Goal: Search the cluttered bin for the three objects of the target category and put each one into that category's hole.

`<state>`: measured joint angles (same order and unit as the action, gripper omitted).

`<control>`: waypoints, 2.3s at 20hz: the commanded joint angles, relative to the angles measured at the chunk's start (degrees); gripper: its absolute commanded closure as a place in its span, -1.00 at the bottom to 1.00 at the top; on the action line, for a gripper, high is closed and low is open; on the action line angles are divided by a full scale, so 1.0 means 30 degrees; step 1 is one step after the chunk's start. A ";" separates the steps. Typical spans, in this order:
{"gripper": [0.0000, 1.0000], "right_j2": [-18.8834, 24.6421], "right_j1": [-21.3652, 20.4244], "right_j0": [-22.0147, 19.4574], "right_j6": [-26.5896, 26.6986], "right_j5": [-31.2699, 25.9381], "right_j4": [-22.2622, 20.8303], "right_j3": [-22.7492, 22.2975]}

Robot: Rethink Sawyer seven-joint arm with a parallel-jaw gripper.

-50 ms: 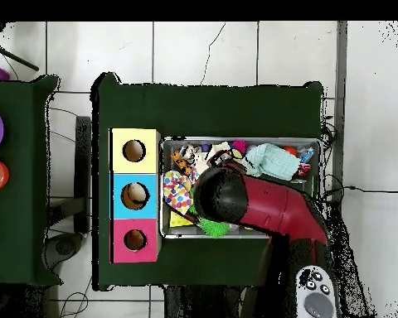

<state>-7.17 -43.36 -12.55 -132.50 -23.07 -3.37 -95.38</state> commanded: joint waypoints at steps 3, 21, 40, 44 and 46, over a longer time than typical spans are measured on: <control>1.00 -0.0397 0.4726 0.2992 -0.3965 0.3996 0.0696 0.2758; 1.00 -0.0232 0.6961 0.3839 -0.4019 0.7585 0.4335 0.2300; 1.00 0.2165 -0.0808 0.2926 -0.2570 0.2340 0.6384 -0.3995; 1.00 0.3861 -0.2419 0.0127 -0.0078 0.2090 0.5543 -0.5878; 1.00 0.5813 -0.2703 -0.2084 0.0923 0.2881 0.5038 -0.7072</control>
<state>-0.49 -46.73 -8.52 -132.50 -10.03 13.32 -105.12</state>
